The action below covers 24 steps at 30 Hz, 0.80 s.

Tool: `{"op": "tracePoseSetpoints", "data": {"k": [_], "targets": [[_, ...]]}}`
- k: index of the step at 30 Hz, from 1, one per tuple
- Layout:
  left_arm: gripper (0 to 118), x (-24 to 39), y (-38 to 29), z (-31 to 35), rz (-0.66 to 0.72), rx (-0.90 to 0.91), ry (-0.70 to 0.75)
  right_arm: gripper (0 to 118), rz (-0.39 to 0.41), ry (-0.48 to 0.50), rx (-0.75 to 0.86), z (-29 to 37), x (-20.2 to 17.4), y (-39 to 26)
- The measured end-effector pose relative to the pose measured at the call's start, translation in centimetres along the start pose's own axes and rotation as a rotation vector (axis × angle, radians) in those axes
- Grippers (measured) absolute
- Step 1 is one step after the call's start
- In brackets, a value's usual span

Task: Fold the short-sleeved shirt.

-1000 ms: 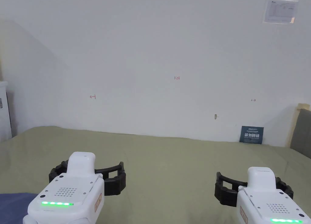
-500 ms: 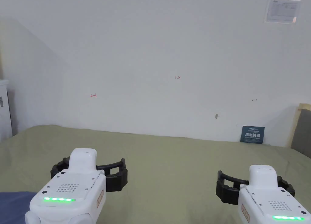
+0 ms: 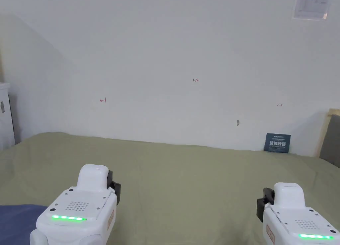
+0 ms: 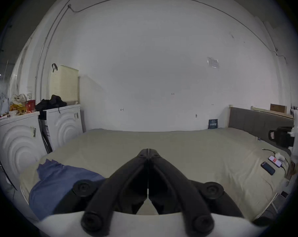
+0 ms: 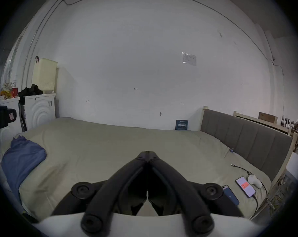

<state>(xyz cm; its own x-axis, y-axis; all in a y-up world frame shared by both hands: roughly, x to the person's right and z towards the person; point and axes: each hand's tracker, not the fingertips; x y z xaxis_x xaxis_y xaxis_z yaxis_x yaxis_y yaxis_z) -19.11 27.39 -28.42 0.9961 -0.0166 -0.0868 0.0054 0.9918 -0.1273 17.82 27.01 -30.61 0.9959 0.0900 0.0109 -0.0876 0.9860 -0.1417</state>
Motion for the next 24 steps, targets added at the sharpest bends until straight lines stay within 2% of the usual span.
{"op": "tracePoseSetpoints", "data": {"k": [4,10,13,18,24], "targets": [[0,-1.1,0.4,0.9,0.029,0.006,0.017,0,-0.029,0.037,-0.002,-0.4,-1.0,0.5],[0,-4.4,1.4,3.3,0.022,0.001,0.095,0,-0.029,0.154,0.01,-1.4,-5.4,2.3],[0,-7.2,1.7,5.1,0.005,-0.006,0.177,0,-0.022,0.243,0.028,-2.0,-9.3,2.8],[0,-13.0,1.6,9.9,0.039,-0.006,0.358,0,-0.007,0.452,0.024,-2.1,-18.0,3.6],[0,-17.9,0.2,15.2,0.069,-0.042,0.539,0,0.018,0.64,0.018,-0.5,-27.3,3.2]]}}
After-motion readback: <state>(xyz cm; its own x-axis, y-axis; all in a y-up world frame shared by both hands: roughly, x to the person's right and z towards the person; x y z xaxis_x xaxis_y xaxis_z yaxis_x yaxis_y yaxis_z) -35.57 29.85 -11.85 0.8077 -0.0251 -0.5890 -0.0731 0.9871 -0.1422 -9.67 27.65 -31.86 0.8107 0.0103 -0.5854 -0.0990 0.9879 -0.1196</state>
